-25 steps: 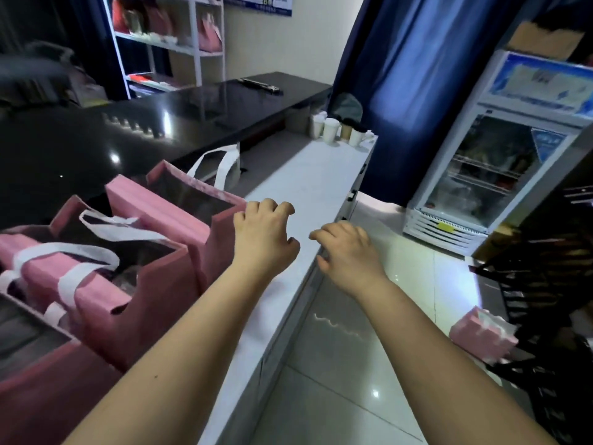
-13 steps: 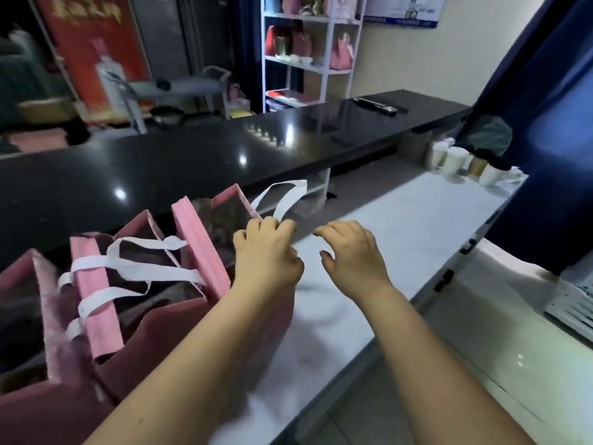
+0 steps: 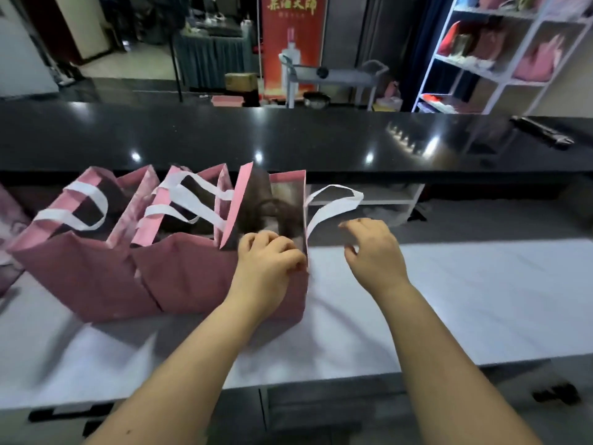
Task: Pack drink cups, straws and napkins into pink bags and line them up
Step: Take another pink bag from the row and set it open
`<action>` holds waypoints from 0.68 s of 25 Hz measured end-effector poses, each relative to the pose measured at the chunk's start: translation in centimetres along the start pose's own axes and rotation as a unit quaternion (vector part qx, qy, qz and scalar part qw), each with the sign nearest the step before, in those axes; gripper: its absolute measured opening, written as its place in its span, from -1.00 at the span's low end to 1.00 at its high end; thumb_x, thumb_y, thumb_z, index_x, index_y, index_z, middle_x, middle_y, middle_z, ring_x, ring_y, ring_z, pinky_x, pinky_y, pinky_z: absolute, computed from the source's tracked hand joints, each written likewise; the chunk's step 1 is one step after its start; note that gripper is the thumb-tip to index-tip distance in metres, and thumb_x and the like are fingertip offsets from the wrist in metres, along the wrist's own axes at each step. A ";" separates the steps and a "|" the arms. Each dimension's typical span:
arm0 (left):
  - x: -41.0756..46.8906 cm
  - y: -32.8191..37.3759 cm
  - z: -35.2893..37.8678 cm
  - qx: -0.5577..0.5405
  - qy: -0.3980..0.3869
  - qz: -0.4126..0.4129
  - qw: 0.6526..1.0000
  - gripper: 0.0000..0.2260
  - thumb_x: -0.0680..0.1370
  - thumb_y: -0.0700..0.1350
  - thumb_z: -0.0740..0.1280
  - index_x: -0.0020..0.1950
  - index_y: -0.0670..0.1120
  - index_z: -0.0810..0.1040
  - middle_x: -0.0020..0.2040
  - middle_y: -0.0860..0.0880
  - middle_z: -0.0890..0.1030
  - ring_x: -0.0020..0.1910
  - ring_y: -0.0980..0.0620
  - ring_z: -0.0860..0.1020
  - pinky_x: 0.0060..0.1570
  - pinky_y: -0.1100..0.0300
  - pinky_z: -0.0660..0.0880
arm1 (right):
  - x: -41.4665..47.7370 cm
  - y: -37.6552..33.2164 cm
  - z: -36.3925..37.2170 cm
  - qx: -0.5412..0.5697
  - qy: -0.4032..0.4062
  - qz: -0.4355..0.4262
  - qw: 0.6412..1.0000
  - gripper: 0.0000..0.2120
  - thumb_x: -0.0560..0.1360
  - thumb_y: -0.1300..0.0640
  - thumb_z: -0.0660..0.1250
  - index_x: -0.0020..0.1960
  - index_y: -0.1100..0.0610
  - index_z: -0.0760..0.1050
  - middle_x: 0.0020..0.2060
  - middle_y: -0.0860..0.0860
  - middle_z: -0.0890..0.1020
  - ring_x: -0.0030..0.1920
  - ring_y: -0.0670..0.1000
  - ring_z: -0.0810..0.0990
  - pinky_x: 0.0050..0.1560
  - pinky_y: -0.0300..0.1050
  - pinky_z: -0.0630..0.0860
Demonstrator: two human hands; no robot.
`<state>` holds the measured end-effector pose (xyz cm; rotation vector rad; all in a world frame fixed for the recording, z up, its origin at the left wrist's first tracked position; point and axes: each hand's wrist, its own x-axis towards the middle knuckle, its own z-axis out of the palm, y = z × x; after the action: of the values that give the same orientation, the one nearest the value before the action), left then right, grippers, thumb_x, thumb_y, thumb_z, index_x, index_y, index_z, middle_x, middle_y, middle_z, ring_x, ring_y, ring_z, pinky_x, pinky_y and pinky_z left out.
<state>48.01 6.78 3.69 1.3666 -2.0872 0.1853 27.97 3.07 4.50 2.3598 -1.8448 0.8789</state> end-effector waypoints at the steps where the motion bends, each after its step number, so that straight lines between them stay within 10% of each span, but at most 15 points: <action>1: -0.8 -0.3 -0.4 0.001 0.005 0.025 1.000 -0.80 0.33 -0.27 0.52 -0.21 0.03 0.68 -0.13 0.11 0.65 -0.04 -0.12 0.54 0.02 -0.04 0.34 | 0.0 0.6 -0.3 0.009 0.007 0.012 1.000 -0.64 0.39 0.36 0.33 0.18 0.19 0.57 0.07 0.09 0.61 0.11 0.20 0.49 0.11 0.08 0.44; 11: -3.7 -4.0 -4.9 -0.024 0.068 -0.003 0.997 -0.90 0.40 -0.11 0.44 -0.19 0.07 0.72 -0.01 0.04 0.64 0.07 -0.09 0.45 0.07 -0.07 0.37 | 0.2 1.7 -2.6 0.013 -0.056 0.051 0.997 -0.59 0.46 0.20 0.36 0.29 0.01 0.48 0.19 -0.01 0.48 0.23 0.07 0.34 0.19 -0.04 0.38; 17: -6.7 -2.3 -3.2 -0.237 0.099 -0.128 0.958 -0.67 0.43 0.13 0.45 0.13 0.05 0.59 0.07 0.08 0.54 0.11 0.05 0.50 0.10 0.06 0.48 | -1.7 1.0 -2.0 0.033 -0.010 0.063 0.997 -0.94 0.48 0.20 0.34 -0.09 0.15 0.58 -0.02 0.02 0.53 0.03 0.08 0.43 -0.14 -0.07 0.42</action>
<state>53.20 12.36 1.92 1.2424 -1.6307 -0.2630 26.01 5.01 5.16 2.3187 -2.0233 0.9453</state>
